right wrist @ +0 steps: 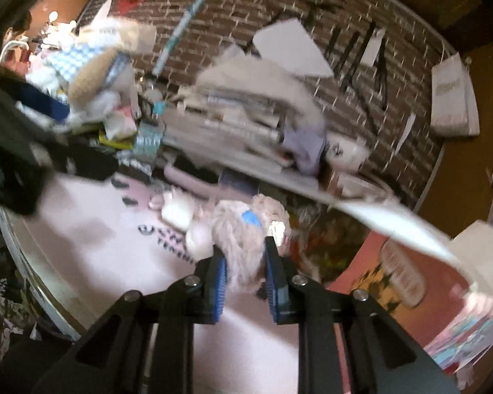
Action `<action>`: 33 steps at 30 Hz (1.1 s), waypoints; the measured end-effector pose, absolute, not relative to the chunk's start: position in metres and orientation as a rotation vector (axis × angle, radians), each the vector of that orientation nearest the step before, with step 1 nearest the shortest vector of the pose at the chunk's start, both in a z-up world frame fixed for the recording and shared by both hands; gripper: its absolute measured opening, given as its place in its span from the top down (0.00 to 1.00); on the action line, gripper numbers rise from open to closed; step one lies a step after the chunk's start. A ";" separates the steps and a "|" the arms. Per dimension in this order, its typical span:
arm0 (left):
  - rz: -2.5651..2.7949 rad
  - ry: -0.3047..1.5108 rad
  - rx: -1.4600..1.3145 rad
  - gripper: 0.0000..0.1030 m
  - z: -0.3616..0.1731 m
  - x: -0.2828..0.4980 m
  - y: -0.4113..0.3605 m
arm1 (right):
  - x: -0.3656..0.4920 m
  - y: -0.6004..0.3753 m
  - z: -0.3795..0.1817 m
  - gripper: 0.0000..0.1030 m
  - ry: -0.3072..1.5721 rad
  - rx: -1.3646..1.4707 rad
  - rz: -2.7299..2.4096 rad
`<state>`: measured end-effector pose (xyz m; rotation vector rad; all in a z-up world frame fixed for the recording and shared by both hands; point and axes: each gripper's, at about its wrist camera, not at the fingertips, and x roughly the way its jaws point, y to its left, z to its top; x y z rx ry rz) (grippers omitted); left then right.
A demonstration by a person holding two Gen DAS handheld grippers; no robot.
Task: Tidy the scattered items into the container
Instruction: 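Lift the pink bear plush off the desk with the right gripper, then carry the pink bear plush over the white box with the right gripper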
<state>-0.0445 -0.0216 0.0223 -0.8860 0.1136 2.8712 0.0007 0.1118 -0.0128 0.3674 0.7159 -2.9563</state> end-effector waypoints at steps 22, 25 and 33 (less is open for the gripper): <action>2.841 0.123 -0.915 0.05 0.020 -0.049 -0.010 | 0.043 0.160 0.096 0.83 0.328 0.212 -2.883; 2.830 0.124 -0.913 0.05 0.020 -0.050 -0.005 | 0.033 0.188 0.108 0.83 0.204 0.318 -2.874; 2.805 0.133 -0.915 0.05 0.019 -0.053 0.006 | 0.013 0.263 0.129 0.83 0.013 0.526 -2.932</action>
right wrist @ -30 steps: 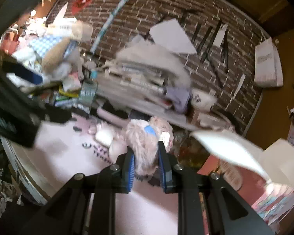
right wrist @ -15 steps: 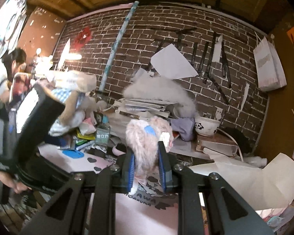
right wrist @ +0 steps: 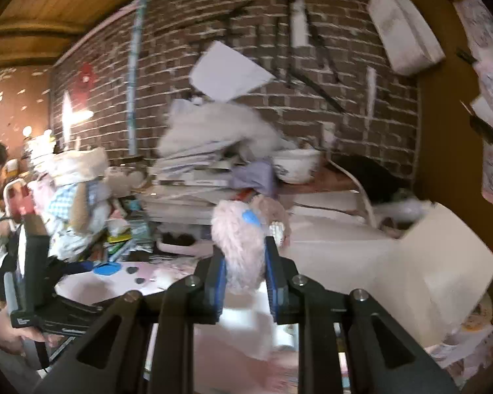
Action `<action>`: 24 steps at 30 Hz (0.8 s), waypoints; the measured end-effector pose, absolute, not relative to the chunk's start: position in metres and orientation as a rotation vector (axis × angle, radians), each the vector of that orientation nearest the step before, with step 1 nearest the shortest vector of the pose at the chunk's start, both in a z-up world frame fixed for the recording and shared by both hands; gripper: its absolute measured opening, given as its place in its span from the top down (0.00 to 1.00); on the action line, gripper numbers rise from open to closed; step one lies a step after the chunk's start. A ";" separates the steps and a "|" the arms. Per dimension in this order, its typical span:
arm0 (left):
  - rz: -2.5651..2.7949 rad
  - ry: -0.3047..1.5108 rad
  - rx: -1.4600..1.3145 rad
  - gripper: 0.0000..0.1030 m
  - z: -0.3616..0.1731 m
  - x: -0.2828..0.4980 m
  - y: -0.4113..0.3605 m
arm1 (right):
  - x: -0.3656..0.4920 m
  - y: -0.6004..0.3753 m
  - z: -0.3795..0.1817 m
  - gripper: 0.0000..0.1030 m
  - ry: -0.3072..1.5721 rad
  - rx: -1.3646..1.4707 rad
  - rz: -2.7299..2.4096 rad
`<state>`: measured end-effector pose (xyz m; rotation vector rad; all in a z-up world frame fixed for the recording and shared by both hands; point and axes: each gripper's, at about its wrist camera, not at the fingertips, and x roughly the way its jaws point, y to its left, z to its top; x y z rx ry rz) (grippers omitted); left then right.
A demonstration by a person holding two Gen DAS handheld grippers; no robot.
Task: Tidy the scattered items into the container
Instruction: 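Carry the pink bear plush over the white box with the right gripper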
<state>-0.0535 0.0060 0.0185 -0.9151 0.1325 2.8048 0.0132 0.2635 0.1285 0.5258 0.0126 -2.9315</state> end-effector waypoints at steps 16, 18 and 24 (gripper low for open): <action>2.788 0.149 -0.934 0.05 0.015 -0.055 0.014 | -0.034 0.349 0.116 0.83 -0.103 1.028 -2.816; 2.786 0.151 -0.937 0.05 0.015 -0.056 0.015 | -0.040 0.347 0.110 0.83 -0.104 1.075 -2.782; 2.786 0.156 -0.937 0.05 0.015 -0.056 0.016 | -0.058 0.335 0.095 0.83 -0.056 1.168 -2.730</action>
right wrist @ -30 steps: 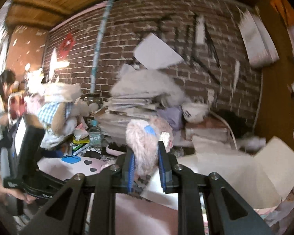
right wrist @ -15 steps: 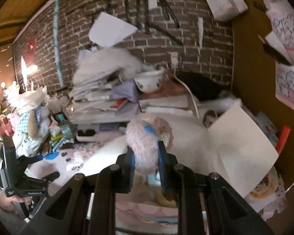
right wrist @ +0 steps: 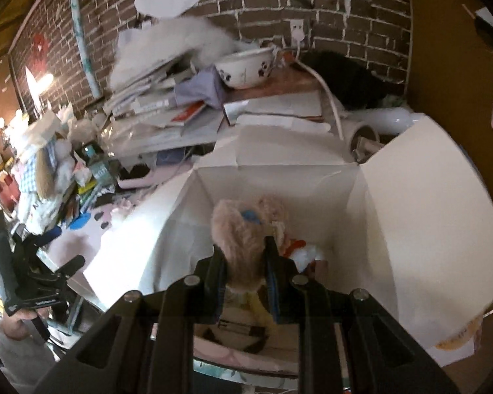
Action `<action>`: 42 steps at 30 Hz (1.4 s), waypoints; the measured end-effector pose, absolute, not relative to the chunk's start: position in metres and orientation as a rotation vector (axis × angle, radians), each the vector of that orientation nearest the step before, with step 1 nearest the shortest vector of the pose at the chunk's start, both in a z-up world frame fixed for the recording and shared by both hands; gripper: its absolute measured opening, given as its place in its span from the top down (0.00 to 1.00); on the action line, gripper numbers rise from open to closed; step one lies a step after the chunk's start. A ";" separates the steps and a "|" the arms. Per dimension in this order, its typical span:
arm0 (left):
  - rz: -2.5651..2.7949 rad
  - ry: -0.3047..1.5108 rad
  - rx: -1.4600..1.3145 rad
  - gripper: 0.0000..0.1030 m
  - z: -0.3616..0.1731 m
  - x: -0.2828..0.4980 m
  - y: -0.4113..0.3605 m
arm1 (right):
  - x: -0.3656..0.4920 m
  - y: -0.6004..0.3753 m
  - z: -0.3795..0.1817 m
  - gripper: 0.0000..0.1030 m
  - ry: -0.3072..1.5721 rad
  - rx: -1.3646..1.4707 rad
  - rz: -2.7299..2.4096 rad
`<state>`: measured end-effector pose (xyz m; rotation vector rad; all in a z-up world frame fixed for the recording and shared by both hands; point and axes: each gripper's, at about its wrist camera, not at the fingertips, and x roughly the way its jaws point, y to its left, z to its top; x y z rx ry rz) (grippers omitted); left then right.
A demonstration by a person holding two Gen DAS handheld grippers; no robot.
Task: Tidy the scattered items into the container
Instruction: 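Carry the pink bear plush over the white box with the right gripper, then open the right gripper to drop the bear plush into the box, then withdraw the open right gripper from the box back over the desk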
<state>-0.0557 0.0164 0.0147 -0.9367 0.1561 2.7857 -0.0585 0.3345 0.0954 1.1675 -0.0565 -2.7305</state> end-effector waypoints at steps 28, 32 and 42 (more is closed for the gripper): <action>2.777 0.158 -0.947 0.05 0.011 -0.055 0.022 | -0.022 0.319 0.116 0.40 -0.123 0.844 -2.737; 2.773 0.153 -0.950 0.05 0.010 -0.057 0.024 | 0.013 0.289 0.118 0.36 -0.050 0.614 -2.704; 2.762 0.088 -0.968 0.05 0.002 -0.064 0.018 | 0.056 0.218 0.088 0.25 0.005 0.491 -2.539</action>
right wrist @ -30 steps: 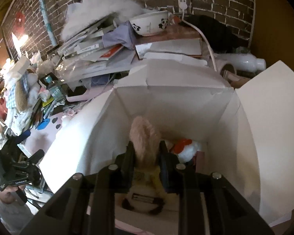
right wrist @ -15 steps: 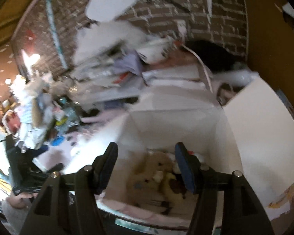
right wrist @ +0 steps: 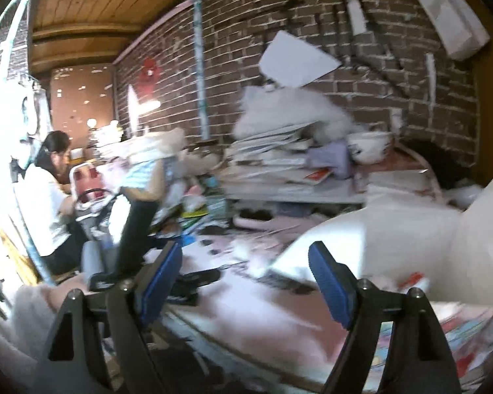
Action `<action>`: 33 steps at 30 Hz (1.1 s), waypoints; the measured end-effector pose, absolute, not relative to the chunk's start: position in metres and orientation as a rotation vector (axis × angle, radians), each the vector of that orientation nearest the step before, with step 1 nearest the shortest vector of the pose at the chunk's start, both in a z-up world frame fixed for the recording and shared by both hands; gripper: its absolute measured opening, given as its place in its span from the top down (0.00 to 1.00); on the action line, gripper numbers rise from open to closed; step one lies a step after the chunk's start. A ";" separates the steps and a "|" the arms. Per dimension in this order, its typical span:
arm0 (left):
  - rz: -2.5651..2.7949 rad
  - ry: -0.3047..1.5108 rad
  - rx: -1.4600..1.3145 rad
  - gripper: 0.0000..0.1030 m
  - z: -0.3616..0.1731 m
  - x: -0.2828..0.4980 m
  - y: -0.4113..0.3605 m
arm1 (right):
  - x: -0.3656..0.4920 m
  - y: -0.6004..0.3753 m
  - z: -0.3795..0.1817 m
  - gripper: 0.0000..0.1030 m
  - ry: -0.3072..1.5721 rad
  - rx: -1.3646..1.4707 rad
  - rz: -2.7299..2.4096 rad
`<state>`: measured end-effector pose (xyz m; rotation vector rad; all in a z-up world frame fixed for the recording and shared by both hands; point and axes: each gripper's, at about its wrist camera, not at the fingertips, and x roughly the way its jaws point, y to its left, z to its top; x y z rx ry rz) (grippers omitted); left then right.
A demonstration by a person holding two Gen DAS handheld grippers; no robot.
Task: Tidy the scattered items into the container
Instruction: 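Withdraw the open right gripper from the box back over the desk, then reach the left gripper to the white bunny plush with pink ribbons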
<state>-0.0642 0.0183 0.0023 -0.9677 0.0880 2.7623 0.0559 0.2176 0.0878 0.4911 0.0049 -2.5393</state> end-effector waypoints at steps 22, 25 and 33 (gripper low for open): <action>2.693 -0.101 -1.039 0.11 -0.020 -0.134 0.021 | 0.034 0.188 0.013 0.23 -0.099 0.682 -2.422; 2.672 -0.099 -1.056 0.12 -0.021 -0.145 0.029 | 0.034 0.188 0.013 0.23 -0.101 0.682 -2.422; 2.645 -0.136 -1.102 0.25 -0.029 -0.158 0.032 | 0.033 0.190 0.014 0.23 -0.110 0.681 -2.426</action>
